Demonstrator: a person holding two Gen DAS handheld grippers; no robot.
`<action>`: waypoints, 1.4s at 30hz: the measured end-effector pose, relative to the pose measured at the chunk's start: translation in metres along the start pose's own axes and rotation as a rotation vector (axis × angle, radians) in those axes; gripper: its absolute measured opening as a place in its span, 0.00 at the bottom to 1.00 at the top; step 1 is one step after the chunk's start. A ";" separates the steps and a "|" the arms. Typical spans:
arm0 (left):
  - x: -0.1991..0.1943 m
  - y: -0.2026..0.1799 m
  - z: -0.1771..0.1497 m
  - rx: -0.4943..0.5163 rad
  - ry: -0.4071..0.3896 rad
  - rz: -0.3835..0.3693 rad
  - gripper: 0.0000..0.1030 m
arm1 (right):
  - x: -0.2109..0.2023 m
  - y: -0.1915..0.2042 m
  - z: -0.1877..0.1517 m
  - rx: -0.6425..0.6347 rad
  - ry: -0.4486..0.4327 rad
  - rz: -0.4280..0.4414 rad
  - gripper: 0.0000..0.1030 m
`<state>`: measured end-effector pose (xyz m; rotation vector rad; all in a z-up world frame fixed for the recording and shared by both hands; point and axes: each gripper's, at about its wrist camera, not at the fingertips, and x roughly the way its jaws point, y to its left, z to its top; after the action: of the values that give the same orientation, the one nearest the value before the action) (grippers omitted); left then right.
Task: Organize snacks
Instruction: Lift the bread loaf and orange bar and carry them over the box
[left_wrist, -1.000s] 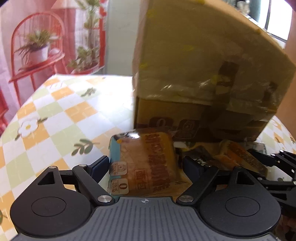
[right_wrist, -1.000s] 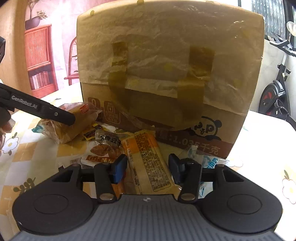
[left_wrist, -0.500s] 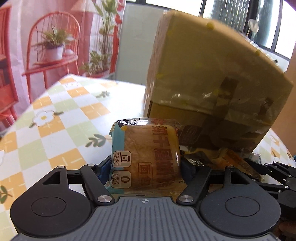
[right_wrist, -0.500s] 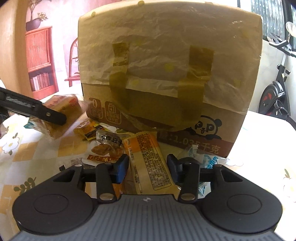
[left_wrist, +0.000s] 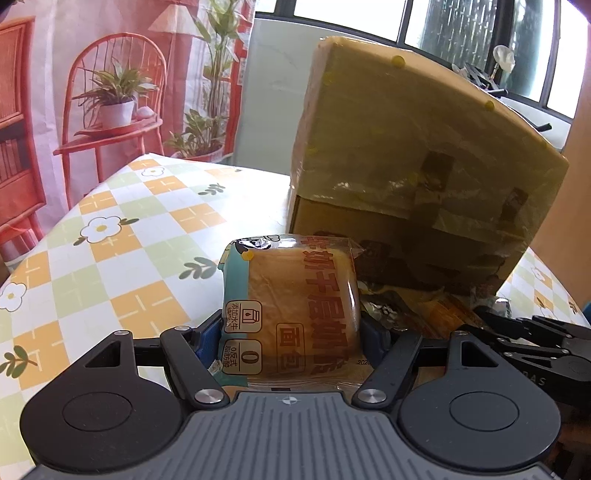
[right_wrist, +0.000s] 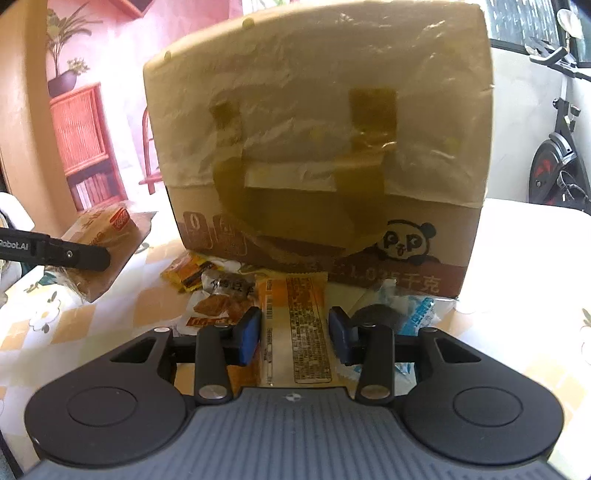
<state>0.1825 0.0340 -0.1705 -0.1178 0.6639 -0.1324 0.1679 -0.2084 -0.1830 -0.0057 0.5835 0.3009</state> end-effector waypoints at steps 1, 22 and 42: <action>0.000 0.000 -0.001 0.001 0.002 -0.002 0.73 | 0.001 0.002 0.000 -0.010 0.006 -0.002 0.42; -0.003 0.005 -0.001 -0.014 0.000 -0.023 0.73 | 0.004 0.007 -0.001 -0.046 0.019 -0.055 0.39; -0.081 -0.054 0.123 0.125 -0.265 -0.216 0.73 | -0.115 0.002 0.130 -0.043 -0.335 -0.018 0.39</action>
<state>0.1910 0.0023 -0.0176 -0.0843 0.3754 -0.3598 0.1464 -0.2268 -0.0115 -0.0018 0.2441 0.2893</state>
